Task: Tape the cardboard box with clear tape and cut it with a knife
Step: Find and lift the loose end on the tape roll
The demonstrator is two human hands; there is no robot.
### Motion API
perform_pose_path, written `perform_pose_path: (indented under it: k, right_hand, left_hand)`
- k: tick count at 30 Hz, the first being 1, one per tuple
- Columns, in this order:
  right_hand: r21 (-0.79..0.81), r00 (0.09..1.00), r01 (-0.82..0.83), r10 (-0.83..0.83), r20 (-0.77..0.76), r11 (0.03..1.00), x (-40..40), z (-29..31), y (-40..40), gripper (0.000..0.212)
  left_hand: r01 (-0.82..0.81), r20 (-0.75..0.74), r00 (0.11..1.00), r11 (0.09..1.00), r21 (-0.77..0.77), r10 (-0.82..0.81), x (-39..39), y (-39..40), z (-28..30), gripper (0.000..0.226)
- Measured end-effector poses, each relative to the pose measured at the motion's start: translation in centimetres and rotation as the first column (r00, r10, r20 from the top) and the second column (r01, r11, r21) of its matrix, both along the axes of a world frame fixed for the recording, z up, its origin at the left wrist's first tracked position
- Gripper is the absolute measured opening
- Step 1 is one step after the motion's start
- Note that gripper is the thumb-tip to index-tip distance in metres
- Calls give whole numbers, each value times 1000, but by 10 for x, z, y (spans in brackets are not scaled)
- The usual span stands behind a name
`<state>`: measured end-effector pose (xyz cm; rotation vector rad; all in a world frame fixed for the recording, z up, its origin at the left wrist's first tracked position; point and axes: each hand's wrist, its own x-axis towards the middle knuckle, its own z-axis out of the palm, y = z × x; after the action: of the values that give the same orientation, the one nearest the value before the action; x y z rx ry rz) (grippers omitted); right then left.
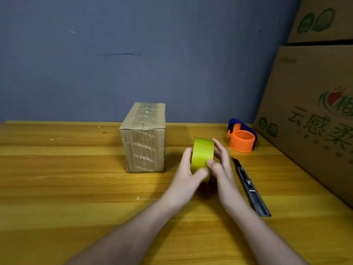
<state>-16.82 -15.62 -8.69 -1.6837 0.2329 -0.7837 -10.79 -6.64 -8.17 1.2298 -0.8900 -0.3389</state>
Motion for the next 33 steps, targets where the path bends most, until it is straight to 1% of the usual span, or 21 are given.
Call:
perform_pose_path:
  k: [2,3,4,5,6,7,8,9,10,13,17,20,23,27,29,30,33]
  right_hand:
    - [8,999,-1,2,-53,1000,1,0,-2,70]
    - [-37,996,15,-19,-90,999,0,1,-2,67]
    - [-149,991,49,-66,-115,988,-2,3,-3,65]
    - [-313,985,91,-131,-108,945,-5,5,-4,63]
    - [-488,980,132,-189,-68,863,-7,8,-4,59]
    - [-625,975,163,-221,-14,763,-8,9,-5,54]
    - [-710,971,189,-237,32,678,-10,11,-5,48]
    - [-755,967,212,-245,70,620,-10,11,-5,44]
    - [-775,963,233,-248,101,588,-11,11,-4,41]
    - [-782,951,293,-253,179,549,-11,10,-3,35]
    - [-810,936,345,-242,257,474,-10,9,-2,27]
    - [-794,940,336,-239,245,507,-9,9,-1,21]
    - [-773,940,334,-254,229,540,-9,10,-1,15]
    - [-731,951,307,-235,203,609,-8,12,0,15]
    - [-701,957,289,-223,186,652,-9,13,-3,15]
    - [-695,958,286,-223,182,659,-11,14,-5,15]
    - [-724,955,288,-245,168,626,-13,13,-6,17]
  left_hand:
    - [-88,107,991,994,65,81,0,0,-5,43]
    - [-124,136,984,989,84,112,1,-1,-8,46]
    - [-161,159,977,982,99,144,1,-1,-9,48]
    - [-202,186,966,973,112,179,2,-1,-10,51]
    - [-255,219,950,958,132,223,4,-1,-10,56]
    - [-305,257,931,939,157,260,7,-1,-11,63]
    - [-356,298,909,916,186,292,9,-1,-12,69]
    - [-401,333,887,892,208,321,10,-1,-12,72]
    - [-437,359,868,872,223,343,10,-1,-12,72]
    - [-488,400,837,842,232,374,9,0,-11,71]
    - [-528,431,808,819,226,402,6,1,-10,58]
    - [-550,452,790,805,224,413,5,1,-9,50]
    - [-585,528,750,773,245,400,4,1,-9,54]
    - [-631,616,685,740,232,390,4,1,-10,61]
    - [-664,682,630,714,223,372,2,1,-9,60]
    - [-685,725,586,699,205,362,1,1,-8,58]
    - [-764,850,423,628,149,313,1,3,-8,49]
